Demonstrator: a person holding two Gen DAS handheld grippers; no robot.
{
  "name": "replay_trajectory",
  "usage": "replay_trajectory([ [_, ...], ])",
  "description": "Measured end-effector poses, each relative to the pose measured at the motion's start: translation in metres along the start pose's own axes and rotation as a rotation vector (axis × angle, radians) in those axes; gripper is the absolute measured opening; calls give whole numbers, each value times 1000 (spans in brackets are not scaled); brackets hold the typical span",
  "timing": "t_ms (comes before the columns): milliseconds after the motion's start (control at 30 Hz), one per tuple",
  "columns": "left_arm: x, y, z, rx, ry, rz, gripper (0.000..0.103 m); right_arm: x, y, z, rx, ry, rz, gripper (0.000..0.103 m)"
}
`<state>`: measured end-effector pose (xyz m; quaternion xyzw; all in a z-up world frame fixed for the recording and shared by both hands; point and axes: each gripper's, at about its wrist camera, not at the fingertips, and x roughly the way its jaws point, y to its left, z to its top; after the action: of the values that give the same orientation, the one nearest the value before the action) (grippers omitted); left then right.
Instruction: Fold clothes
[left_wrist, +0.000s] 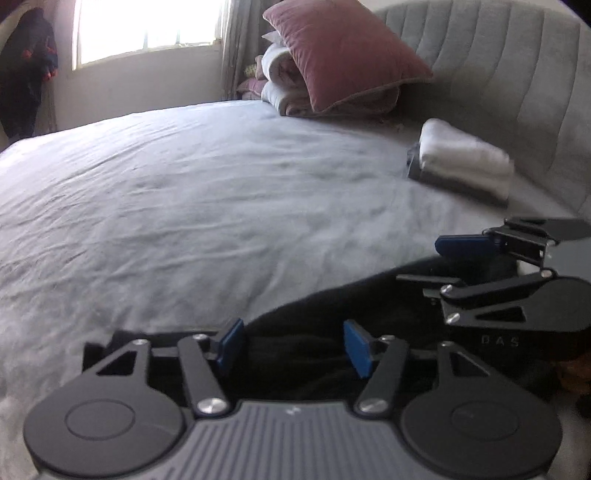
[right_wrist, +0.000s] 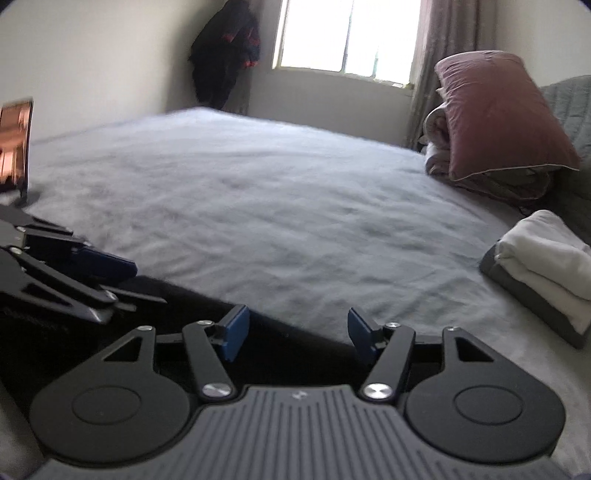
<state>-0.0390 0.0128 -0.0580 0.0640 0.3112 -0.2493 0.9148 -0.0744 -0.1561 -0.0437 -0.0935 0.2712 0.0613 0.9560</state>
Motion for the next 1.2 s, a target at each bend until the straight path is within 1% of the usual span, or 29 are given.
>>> replay_trajectory([
  [33, 0, -1, -2, 13, -3, 5, 63, 3, -1, -2, 6, 11, 2, 64],
  [100, -1, -2, -3, 21, -8, 5, 63, 9, -4, -6, 25, 28, 8, 69],
  [200, -7, 4, -2, -6, -21, -5, 63, 4, -12, -4, 63, 21, 26, 69],
  [333, -31, 14, 0, -41, -95, 32, 63, -16, -21, 3, 101, -39, -7, 69],
  [433, -43, 28, -5, -61, -107, 63, 64, -32, -33, 1, 129, -87, -47, 70],
  [533, -46, 44, -16, -91, -70, 70, 64, -35, -49, -6, 181, -61, -74, 70],
  [567, -46, 44, -21, -70, -68, 67, 64, -33, -54, -10, 197, -41, -82, 70],
  [633, -46, 43, -29, -28, -63, 61, 64, -24, -62, -21, 219, 25, -92, 70],
  [667, -47, 41, -30, -1, -63, 62, 64, -20, -66, -27, 234, 42, -89, 74],
  [733, -55, 39, -29, 6, -66, 51, 65, -18, -73, -34, 271, 55, -77, 80],
  [800, -64, 41, -27, -15, -68, 32, 68, -22, -77, -33, 301, 50, -70, 80],
  [900, -76, 49, -25, -55, -78, 36, 69, -30, -78, -30, 307, 35, -88, 80],
  [1067, -86, 70, -20, -170, -81, 50, 71, -39, -70, -21, 288, -8, -84, 80],
  [1133, -86, 80, -21, -234, -64, 57, 71, -41, -64, -18, 273, -23, -73, 80],
  [1200, -83, 90, -23, -307, -37, 45, 71, -41, -57, -14, 259, -33, -54, 80],
])
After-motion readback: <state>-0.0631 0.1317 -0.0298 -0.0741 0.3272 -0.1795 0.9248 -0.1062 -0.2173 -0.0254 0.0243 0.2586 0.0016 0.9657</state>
